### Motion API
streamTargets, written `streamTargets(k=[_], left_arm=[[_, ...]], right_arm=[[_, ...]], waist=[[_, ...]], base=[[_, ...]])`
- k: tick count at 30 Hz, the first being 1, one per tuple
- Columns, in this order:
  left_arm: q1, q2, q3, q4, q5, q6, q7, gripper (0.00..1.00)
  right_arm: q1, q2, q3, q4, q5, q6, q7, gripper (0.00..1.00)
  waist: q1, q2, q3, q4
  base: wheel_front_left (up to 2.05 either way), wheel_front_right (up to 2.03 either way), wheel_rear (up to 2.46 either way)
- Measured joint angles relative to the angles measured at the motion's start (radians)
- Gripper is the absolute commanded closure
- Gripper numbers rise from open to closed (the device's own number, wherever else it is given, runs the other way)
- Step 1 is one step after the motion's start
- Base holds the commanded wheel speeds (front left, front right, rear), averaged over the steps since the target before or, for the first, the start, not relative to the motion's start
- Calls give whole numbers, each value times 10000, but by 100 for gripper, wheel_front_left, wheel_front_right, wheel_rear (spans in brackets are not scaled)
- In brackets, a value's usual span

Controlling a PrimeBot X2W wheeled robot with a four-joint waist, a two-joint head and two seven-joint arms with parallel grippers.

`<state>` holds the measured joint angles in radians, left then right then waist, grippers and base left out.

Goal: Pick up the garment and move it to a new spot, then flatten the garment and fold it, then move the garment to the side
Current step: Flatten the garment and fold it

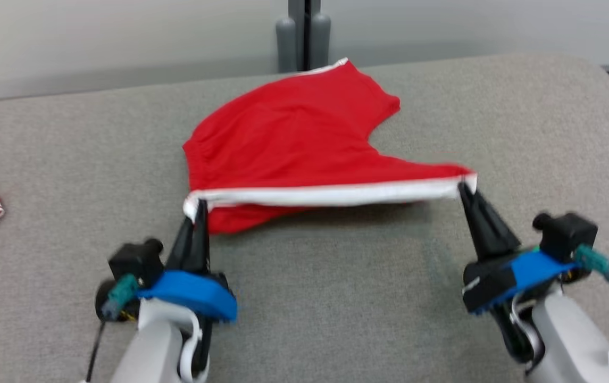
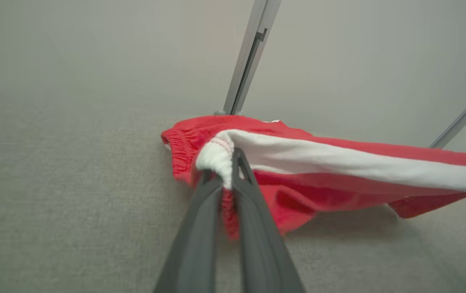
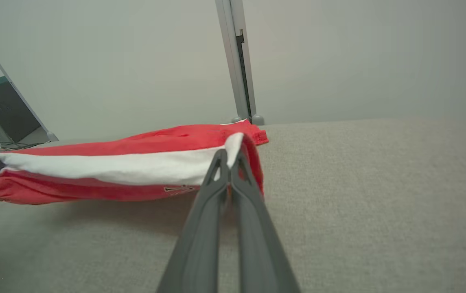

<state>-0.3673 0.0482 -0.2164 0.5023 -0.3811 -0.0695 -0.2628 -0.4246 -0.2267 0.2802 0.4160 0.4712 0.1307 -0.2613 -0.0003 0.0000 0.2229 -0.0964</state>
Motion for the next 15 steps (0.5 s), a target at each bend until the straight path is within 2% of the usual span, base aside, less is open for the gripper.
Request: streamTargets(k=[3, 7, 15], left_arm=[[1155, 15, -431, 42, -261, 94, 0, 100], [2052, 21, -499, 42, -290, 77, 0, 100], [3645, 19, -12, -142, -123, -19, 0, 100]], right_arm=[[1200, 4, 31, -12, 69, 0, 0, 100], [2275, 50, 117, -88, 90, 0, 0, 100], [4122, 299, 215, -251, 171, 0, 0, 100]], waist=[[0, -1, -544, 188], [0, -1, -1150, 322], [0, -2, -2206, 173]], base=[[0, 0, 0], [0, 0, 0], [0, 0, 0]])
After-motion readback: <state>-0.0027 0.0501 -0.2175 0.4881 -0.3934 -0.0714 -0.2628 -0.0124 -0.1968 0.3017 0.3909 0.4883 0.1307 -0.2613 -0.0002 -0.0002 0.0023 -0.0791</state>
